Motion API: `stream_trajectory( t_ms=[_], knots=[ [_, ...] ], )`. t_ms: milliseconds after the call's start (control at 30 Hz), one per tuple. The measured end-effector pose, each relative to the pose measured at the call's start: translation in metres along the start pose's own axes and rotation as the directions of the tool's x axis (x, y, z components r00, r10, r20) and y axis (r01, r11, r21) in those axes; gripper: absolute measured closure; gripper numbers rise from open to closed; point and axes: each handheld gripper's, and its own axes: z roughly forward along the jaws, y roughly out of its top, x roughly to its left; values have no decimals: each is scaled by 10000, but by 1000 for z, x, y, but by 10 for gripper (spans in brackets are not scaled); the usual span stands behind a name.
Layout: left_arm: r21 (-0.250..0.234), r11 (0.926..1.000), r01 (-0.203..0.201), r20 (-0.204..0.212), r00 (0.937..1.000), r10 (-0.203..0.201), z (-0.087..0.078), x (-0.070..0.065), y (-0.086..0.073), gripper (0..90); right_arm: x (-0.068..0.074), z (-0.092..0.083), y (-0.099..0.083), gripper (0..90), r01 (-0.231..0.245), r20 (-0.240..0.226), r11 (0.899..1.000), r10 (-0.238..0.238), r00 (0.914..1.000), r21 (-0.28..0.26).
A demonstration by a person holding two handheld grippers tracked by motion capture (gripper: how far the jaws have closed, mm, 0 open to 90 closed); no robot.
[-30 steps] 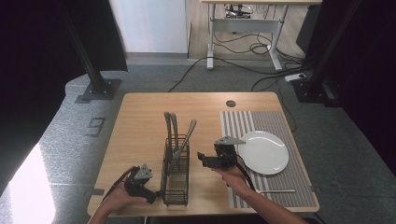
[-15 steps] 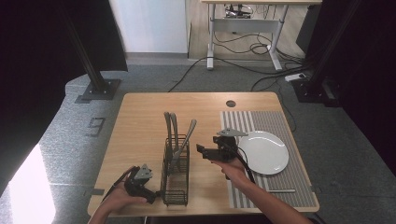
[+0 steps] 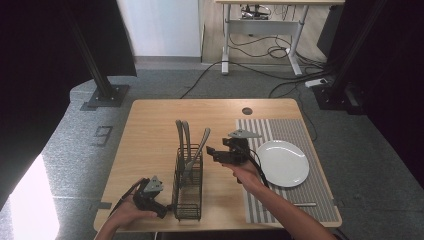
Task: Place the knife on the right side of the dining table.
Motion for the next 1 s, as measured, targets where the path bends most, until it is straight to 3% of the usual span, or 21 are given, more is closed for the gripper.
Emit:
stream_trajectory(
  t_ms=[167, 467, 767, 867, 933, 1000],
  knots=[
    [-1, 10000, -2, -1, 10000, 2, 0, 0, 0, 0, 3, 8, 10, 265, 219, -68, 9997, -219, 9997, -59],
    [0, 10000, -1, 0, 10000, 1, 0, 0, 0, 0, -2, 27, 21, 377, 4, -354, 9999, -8, 9994, -105],
    [6, 10000, -8, -2, 10000, 8, 0, 0, 0, 0, -5, 44, 22, 554, -403, -1376, 9992, 410, 9896, 78],
    [4, 10000, -5, -2, 10000, 5, 0, 0, 0, 0, -5, 46, 21, 648, -345, -1690, 9994, 347, 9850, 43],
    [6, 10000, -6, -2, 10000, 6, 0, 0, 0, 0, -3, 45, 22, 665, -349, -1705, 9994, 352, 9847, 49],
    [5, 10000, -5, -1, 10000, 5, 0, 0, 0, 0, -6, 45, 22, 696, -666, -1916, 9977, 670, 9792, 84]
  ],
)
